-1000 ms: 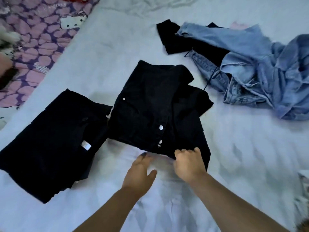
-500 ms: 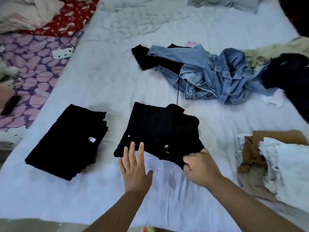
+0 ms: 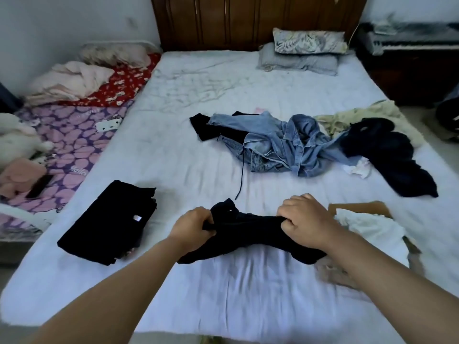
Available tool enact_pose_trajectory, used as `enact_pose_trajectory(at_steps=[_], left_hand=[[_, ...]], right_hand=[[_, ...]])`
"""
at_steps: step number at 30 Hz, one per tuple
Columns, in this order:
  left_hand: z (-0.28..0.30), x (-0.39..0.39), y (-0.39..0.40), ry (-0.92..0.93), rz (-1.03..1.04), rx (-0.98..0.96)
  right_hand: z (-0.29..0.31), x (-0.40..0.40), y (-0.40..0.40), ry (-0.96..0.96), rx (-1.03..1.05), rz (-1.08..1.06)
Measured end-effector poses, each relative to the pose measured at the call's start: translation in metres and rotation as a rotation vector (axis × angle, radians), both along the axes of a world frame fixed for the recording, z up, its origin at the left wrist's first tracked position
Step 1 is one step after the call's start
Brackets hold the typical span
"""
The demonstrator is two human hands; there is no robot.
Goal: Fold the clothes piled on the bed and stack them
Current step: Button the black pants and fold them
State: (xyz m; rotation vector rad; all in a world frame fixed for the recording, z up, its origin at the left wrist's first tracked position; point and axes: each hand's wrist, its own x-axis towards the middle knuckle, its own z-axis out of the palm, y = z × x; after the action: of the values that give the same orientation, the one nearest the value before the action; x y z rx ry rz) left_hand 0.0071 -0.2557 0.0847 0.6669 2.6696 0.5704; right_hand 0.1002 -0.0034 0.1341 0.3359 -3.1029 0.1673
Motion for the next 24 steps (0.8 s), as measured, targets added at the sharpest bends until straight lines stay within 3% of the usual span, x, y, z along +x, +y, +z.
enact_pose_trajectory(at_steps=[7,10,13,17,20,24], left_hand=[[0.085,-0.005,0.008,0.073,-0.188,0.001],[0.112,-0.011,0.005,-0.064,-0.135,0.138],[0.119,-0.025,0.005,-0.002,-0.117,0.032],[0.121,-0.047,0.012,0.275,-0.131,-0.122],[0.128,-0.066,0.012,0.515,-0.147,0.022],[0.127,-0.09,0.007,0.826,-0.289,0.124]], right_hand=[[0.047,0.003,0.024,-0.232,-0.105,-0.145],[0.075,-0.008,0.028,-0.389,-0.085,-0.138],[0.09,-0.023,0.026,-0.453,-0.101,-0.184],[0.088,-0.046,0.018,-0.208,0.029,-0.241],[0.088,-0.065,0.019,0.085,0.122,-0.314],[0.082,-0.082,0.024,0.442,0.065,-0.266]])
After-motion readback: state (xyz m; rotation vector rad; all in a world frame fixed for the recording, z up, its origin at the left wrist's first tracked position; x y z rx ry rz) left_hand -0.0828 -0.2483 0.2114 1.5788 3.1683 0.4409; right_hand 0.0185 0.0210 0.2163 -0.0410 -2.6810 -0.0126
